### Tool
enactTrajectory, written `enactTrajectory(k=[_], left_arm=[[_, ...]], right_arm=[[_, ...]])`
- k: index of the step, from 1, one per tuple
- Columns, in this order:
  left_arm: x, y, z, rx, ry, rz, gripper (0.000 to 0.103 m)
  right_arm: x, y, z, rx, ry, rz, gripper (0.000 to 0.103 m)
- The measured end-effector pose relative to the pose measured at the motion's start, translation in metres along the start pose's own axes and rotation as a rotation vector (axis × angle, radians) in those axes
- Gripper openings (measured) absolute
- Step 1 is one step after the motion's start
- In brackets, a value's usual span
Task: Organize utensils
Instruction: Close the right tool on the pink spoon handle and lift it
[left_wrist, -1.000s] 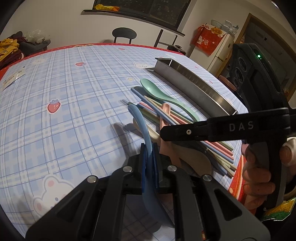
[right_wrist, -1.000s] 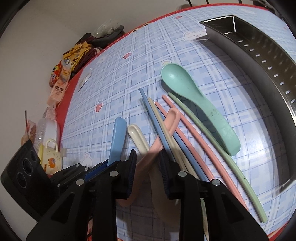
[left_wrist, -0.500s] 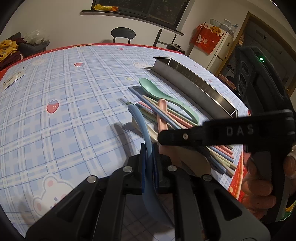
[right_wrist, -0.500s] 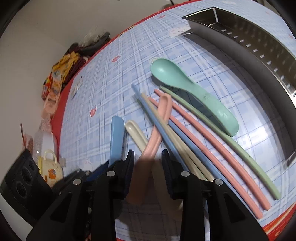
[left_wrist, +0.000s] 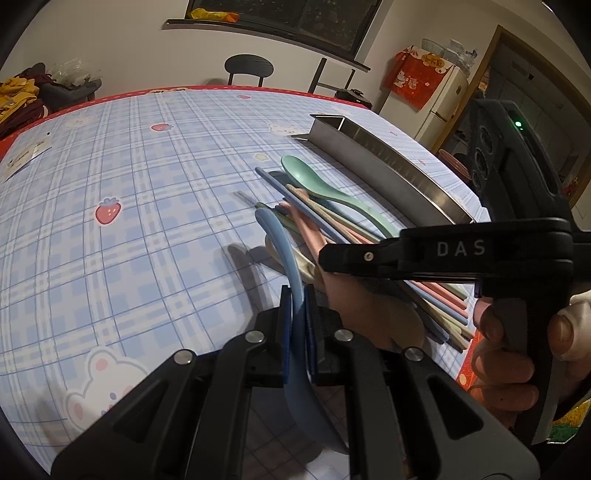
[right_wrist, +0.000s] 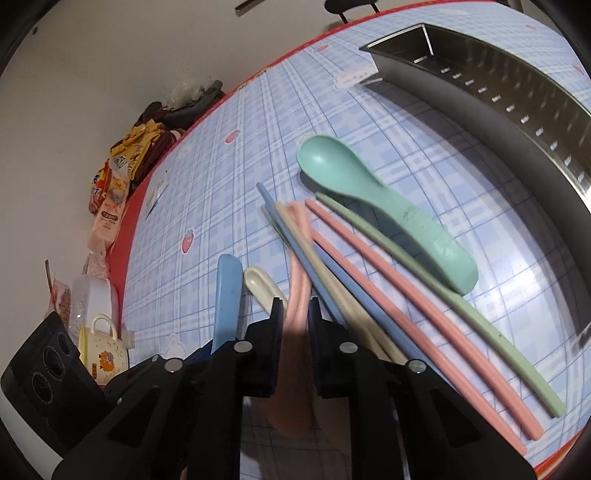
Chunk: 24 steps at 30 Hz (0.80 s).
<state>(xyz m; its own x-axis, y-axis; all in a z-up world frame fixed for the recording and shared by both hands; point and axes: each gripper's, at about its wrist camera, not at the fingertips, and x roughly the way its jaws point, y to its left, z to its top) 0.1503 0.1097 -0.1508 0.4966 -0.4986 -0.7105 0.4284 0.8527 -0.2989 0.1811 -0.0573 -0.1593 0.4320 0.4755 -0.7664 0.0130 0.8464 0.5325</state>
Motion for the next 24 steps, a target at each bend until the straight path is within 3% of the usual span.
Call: enactTrajectory(k=[7, 14, 24], left_arm=[[0.003, 0.0, 0.001, 0.003, 0.007, 0.0, 0.011], [0.005, -0.002, 0.0, 0.011, 0.016, 0.003, 0.012], [0.009, -0.007, 0.0, 0.025, 0.02, 0.049, 0.012]], right_arm=[[-0.002, 0.001, -0.003, -0.051, 0.012, 0.057, 0.007], [0.001, 0.012, -0.01, -0.159, 0.021, 0.045, 0.008], [-0.003, 0.007, -0.013, -0.194, 0.017, 0.073, 0.008]])
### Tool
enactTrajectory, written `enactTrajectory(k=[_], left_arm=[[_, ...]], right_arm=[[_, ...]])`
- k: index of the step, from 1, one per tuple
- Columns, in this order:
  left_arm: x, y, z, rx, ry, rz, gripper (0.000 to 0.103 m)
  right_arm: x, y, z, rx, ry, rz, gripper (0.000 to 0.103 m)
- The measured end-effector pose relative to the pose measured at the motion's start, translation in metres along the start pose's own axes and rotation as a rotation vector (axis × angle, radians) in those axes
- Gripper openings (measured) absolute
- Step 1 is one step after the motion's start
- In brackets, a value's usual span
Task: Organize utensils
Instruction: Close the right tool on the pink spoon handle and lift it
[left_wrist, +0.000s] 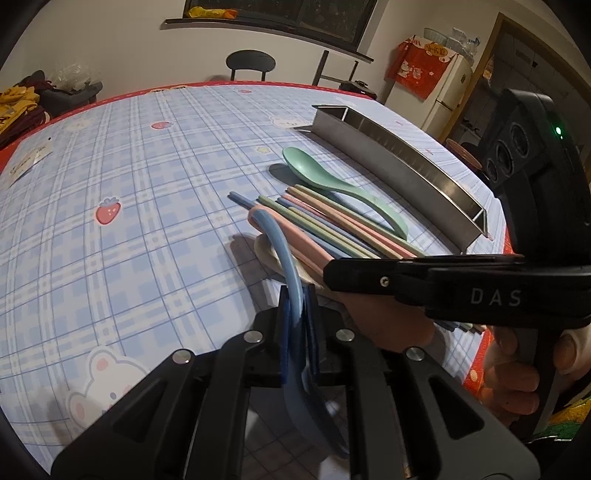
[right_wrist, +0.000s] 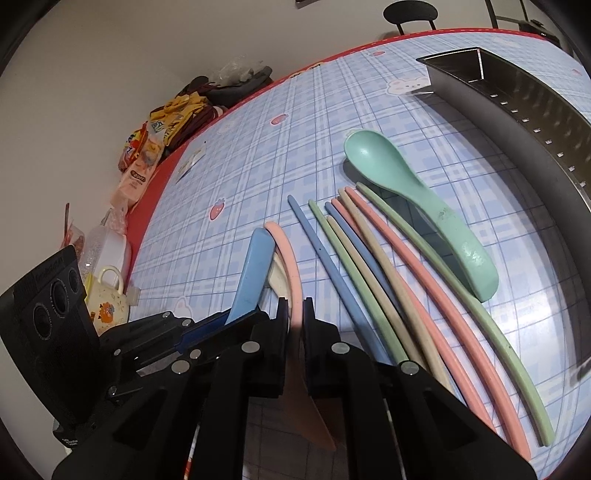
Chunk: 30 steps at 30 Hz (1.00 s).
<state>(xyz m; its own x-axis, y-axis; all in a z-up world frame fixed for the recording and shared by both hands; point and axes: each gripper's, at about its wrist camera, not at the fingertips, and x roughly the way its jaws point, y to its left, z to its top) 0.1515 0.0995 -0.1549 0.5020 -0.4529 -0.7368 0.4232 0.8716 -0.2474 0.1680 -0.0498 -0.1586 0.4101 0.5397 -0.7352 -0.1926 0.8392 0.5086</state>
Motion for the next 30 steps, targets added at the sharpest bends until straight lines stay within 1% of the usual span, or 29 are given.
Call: enactTrajectory(k=[5, 11, 14, 16, 18, 22, 25, 30], left_arm=[[-0.002, 0.002, 0.0, -0.003, -0.01, 0.007, 0.011], [-0.004, -0.002, 0.0, 0.018, -0.022, 0.043, 0.011], [-0.007, -0.003, 0.0, 0.027, -0.033, 0.052, 0.011], [-0.008, -0.003, 0.0, 0.03, -0.04, 0.05, 0.011], [-0.01, -0.002, 0.001, 0.027, -0.048, 0.046, 0.011], [-0.014, 0.003, 0.001, 0.003, -0.068, 0.038, 0.011], [-0.017, 0.006, 0.0, -0.014, -0.081, 0.044, 0.011], [-0.02, 0.006, -0.001, -0.032, -0.093, 0.114, 0.011]], right_arm=[[-0.002, -0.003, -0.001, -0.004, -0.018, 0.022, 0.008], [-0.013, -0.008, -0.007, -0.046, -0.12, 0.037, 0.007], [-0.021, -0.013, -0.011, -0.056, -0.186, 0.07, 0.007], [-0.026, -0.017, -0.012, -0.046, -0.215, 0.109, 0.007], [-0.031, -0.02, -0.011, -0.046, -0.238, 0.125, 0.007], [-0.029, -0.03, -0.01, 0.0, -0.209, 0.185, 0.007], [-0.031, -0.029, -0.011, -0.002, -0.213, 0.209, 0.007], [-0.038, -0.035, -0.013, 0.026, -0.216, 0.252, 0.007]])
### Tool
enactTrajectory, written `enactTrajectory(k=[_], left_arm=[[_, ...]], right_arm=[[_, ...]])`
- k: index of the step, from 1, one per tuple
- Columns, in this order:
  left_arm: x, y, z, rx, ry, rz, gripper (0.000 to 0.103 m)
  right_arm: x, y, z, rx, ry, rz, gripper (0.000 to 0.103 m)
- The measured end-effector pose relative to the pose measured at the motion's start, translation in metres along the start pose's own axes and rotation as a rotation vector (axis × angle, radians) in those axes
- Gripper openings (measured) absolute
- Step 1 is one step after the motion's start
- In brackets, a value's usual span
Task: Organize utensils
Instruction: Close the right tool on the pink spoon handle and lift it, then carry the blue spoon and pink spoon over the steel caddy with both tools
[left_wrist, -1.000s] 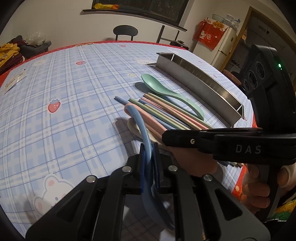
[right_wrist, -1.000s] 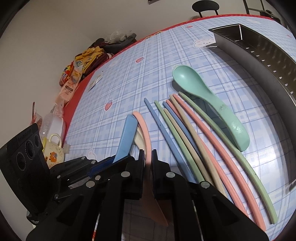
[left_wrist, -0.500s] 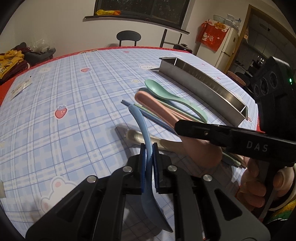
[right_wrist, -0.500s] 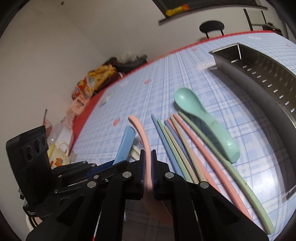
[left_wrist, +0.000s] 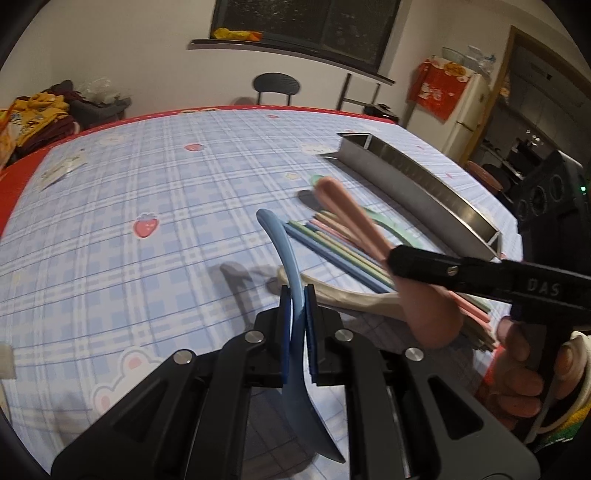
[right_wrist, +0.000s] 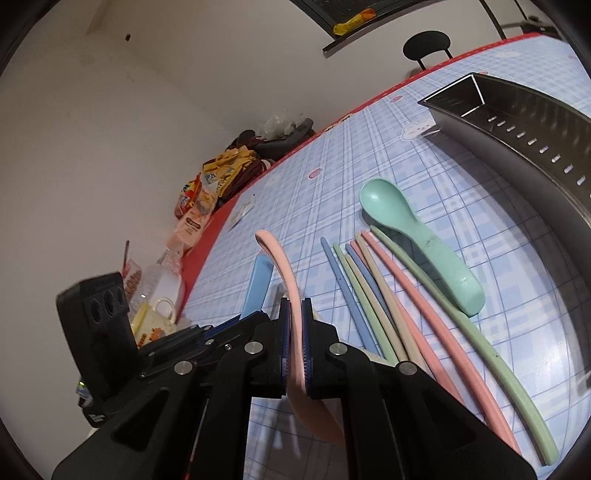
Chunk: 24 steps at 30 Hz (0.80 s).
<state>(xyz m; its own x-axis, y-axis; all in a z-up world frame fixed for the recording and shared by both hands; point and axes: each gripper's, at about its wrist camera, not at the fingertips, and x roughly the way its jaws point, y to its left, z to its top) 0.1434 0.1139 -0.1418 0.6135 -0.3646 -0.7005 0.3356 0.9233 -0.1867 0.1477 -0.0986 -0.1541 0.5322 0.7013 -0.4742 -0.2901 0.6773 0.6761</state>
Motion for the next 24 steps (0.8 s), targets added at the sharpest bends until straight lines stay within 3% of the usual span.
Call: enactTrajectory(k=[5, 11, 18, 24], left_arm=[[-0.006, 0.002, -0.002, -0.052, 0.009, 0.064, 0.011], [-0.021, -0.016, 0.003, -0.022, 0.0, 0.114, 0.011], [-0.028, -0.044, 0.017, 0.003, -0.021, 0.126, 0.011], [-0.014, -0.083, 0.034, 0.04, -0.016, 0.114, 0.011]], right_arm=[[-0.005, -0.003, 0.006, 0.029, -0.005, 0.025, 0.007], [-0.016, 0.0, 0.012, 0.017, 0.004, 0.062, 0.007], [-0.045, -0.011, 0.034, -0.029, -0.045, 0.06, 0.007], [-0.083, -0.047, 0.063, -0.037, -0.117, 0.029, 0.007]])
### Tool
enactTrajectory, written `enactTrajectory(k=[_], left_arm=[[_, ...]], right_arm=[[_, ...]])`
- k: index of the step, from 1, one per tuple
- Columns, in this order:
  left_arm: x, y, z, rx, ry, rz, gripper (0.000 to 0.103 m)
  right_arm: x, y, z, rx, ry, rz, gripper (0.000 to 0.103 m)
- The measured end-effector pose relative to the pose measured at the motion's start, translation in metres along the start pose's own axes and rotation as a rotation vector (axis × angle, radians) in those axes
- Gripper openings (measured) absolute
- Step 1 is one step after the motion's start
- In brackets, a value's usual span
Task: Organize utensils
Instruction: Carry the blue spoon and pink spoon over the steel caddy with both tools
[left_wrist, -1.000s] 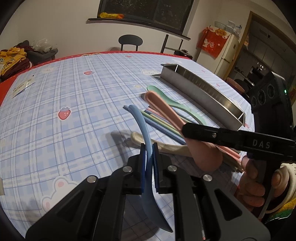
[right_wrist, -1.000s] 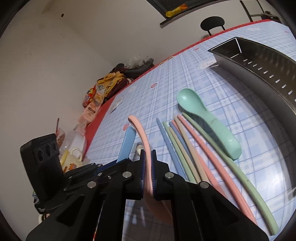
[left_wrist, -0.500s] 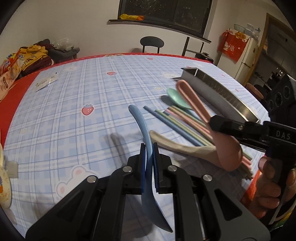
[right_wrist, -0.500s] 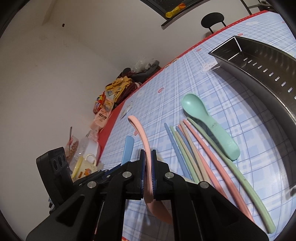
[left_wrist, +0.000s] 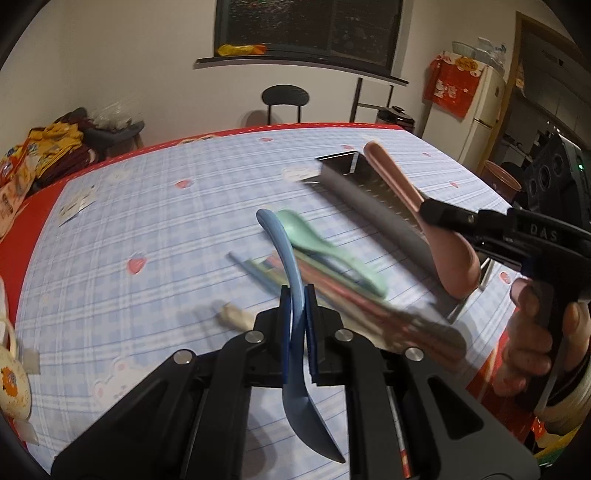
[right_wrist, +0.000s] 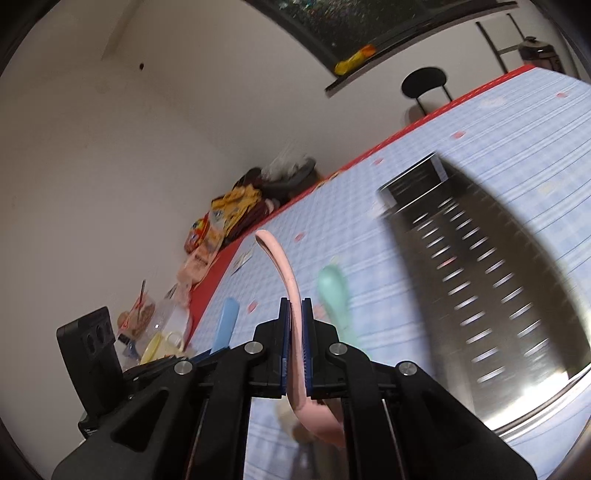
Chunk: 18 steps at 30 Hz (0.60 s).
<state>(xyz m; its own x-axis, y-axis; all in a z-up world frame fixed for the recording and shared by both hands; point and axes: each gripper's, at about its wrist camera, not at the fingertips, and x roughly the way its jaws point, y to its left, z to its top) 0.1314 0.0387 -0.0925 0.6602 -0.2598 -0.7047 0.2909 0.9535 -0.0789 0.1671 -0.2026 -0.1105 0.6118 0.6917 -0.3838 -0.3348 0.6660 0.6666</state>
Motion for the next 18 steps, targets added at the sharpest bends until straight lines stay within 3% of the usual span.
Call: enactTrajectory(k=[7, 12, 18], left_arm=[[0.024, -0.059, 0.028, 0.074, 0.004, -0.026, 0.011], [0.045, -0.099, 0.048, 0.116, 0.007, -0.062, 0.011], [0.069, -0.127, 0.067, 0.051, 0.004, -0.149, 0.011]], right_arm=[[-0.042, -0.039, 0.029, -0.007, -0.066, -0.037, 0.007], [-0.055, -0.075, 0.04, 0.079, -0.062, -0.063, 0.007], [-0.063, -0.09, 0.044, 0.136, -0.078, -0.063, 0.007]])
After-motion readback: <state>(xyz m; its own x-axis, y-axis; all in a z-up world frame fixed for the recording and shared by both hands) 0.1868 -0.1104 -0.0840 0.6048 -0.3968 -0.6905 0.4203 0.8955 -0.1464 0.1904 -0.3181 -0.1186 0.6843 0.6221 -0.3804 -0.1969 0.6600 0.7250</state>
